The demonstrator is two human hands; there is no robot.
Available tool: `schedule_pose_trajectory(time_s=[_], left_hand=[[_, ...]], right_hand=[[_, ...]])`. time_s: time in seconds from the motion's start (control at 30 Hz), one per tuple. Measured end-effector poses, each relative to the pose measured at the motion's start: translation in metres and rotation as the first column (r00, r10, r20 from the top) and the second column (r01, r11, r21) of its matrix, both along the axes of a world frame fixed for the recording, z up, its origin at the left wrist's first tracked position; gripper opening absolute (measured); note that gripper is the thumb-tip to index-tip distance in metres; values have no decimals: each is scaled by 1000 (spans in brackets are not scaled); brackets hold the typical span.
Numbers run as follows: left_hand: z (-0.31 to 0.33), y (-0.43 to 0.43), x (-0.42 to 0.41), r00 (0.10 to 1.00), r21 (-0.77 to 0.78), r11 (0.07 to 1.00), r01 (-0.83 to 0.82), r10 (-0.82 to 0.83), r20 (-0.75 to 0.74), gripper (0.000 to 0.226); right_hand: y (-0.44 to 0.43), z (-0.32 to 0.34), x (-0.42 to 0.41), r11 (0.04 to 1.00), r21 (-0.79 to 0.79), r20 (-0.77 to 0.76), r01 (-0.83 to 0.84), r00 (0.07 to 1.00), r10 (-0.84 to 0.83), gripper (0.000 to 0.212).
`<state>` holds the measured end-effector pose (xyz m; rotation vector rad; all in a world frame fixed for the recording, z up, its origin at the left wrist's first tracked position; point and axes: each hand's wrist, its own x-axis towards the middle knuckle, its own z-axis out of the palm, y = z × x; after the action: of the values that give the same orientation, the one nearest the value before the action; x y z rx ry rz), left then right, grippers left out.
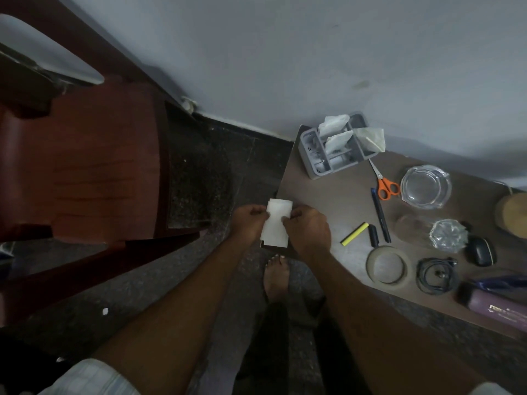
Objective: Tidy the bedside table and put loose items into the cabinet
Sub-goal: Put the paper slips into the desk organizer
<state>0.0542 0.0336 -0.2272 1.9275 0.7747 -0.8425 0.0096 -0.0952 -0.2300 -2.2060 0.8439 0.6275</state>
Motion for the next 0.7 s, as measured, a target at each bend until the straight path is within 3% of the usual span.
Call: schedule_pose_trajectory(time_s=[0.5, 0.7], left_hand=[[-2, 5, 4, 995, 57, 994, 98, -97, -19, 41], [3, 9, 3, 998, -51, 996, 69, -69, 2, 39]], right_hand=[[3, -5, 2, 993, 102, 45, -67, 997, 63, 26], [-5, 0, 2, 978, 204, 77, -40, 997, 25, 19]])
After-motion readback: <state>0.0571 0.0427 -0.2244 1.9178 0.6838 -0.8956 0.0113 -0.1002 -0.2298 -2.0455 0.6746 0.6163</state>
